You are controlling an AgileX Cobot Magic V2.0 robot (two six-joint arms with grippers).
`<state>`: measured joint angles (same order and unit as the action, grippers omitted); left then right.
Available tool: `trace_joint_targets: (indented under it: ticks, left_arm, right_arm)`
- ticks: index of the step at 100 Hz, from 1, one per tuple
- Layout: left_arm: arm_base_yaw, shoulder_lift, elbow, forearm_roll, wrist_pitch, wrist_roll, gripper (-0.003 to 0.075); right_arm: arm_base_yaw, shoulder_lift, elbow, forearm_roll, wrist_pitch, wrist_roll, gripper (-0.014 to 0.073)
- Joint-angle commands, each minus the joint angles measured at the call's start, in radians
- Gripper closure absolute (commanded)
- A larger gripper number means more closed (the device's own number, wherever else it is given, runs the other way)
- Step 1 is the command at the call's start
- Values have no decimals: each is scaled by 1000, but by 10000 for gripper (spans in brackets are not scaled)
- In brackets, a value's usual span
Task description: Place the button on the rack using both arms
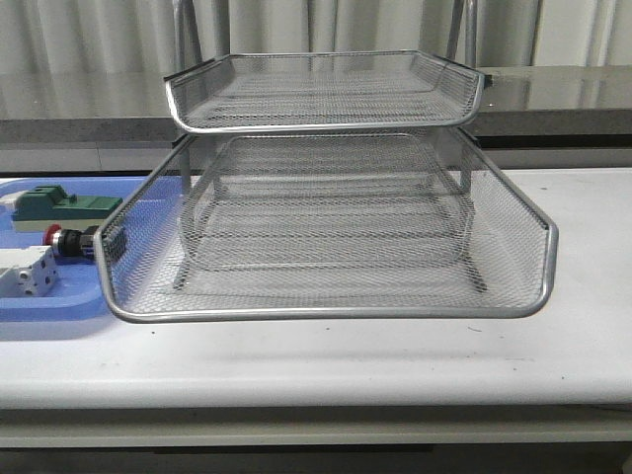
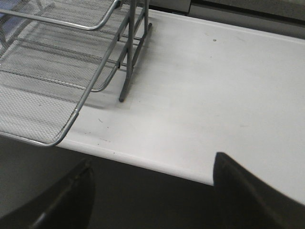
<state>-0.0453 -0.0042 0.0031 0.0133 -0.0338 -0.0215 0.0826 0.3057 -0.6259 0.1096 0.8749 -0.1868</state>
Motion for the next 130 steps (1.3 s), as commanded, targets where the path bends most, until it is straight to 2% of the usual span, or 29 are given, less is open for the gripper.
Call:
trace_joint_targets:
  ticks: [1, 12, 22, 48, 58, 130]
  left_arm:
    - [1, -32, 33, -1, -79, -6, 741]
    - [1, -32, 33, -1, -79, -6, 741]
    - [1, -32, 33, -1, -79, -6, 741]
    - [1, -32, 33, -1, -79, -6, 741]
    - [1, -32, 33, -1, -79, -6, 741]
    - [1, -32, 33, -1, -79, -6, 741]
  right_arm:
    - [26, 10, -34, -41, -82, 18, 67]
    - [48, 10, -34, -82, -81, 67, 75]
    - [51, 10, -34, -94, -68, 91, 148]
    - [51, 10, -34, -39, 19, 91, 552]
    - [51, 10, -34, -33, 31, 91, 671]
    - [51, 10, -34, -33, 31, 91, 663]
